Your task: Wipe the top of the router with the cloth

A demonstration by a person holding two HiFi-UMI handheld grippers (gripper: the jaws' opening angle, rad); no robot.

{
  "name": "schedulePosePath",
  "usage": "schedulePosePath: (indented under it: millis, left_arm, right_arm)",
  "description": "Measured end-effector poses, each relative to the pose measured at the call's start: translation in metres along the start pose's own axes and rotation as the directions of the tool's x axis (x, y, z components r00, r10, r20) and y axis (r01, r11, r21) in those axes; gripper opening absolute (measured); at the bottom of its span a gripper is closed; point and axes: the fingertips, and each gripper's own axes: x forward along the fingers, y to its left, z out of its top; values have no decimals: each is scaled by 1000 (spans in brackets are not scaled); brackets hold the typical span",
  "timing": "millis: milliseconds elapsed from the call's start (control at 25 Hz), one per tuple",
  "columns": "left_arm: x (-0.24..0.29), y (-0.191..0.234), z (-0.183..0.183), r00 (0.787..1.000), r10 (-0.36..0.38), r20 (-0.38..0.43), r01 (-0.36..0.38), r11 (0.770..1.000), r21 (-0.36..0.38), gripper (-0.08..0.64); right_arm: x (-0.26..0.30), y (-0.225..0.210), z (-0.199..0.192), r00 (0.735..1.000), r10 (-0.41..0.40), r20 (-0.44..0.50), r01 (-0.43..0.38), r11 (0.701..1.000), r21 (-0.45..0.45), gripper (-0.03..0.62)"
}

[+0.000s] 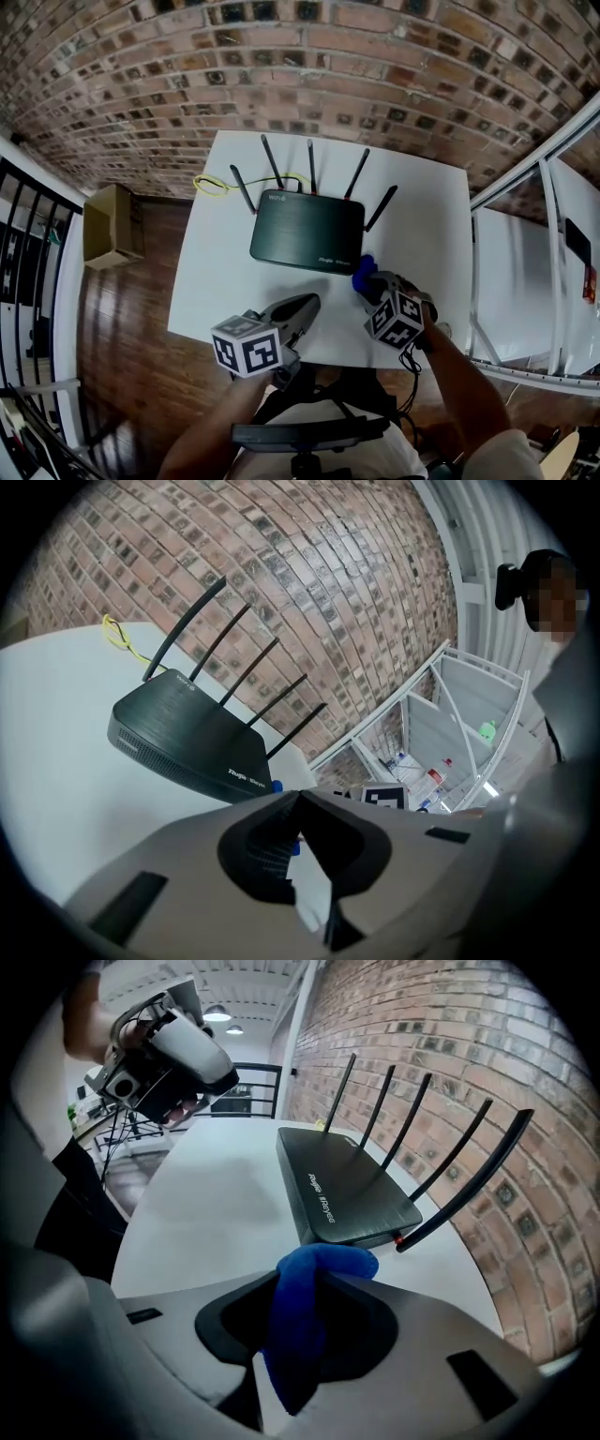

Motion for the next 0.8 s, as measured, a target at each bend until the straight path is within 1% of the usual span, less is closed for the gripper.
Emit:
schedulePosePath:
  millis: [160, 440, 640, 800]
  left_arm:
    - [-14, 5, -5, 1000, -2, -4, 2, 1000, -12, 25]
    - [-45, 10, -12, 1000, 2, 2, -2, 1000, -16, 25]
    - [-59, 11, -20, 1000, 21, -2, -21, 1000, -15, 25]
    - [-56, 14, -22, 999, 46, 3, -46, 999, -25, 25]
  right_arm:
    - [-6, 13, 7, 1000, -18, 23, 17, 998, 56, 132]
    - [-26, 31, 25, 993, -90, 81, 77, 985, 154, 132]
    - [-34, 41, 27, 988, -125, 86, 106, 974, 198, 132]
    - [-35, 43, 27, 984, -150, 92, 127, 968, 219, 132]
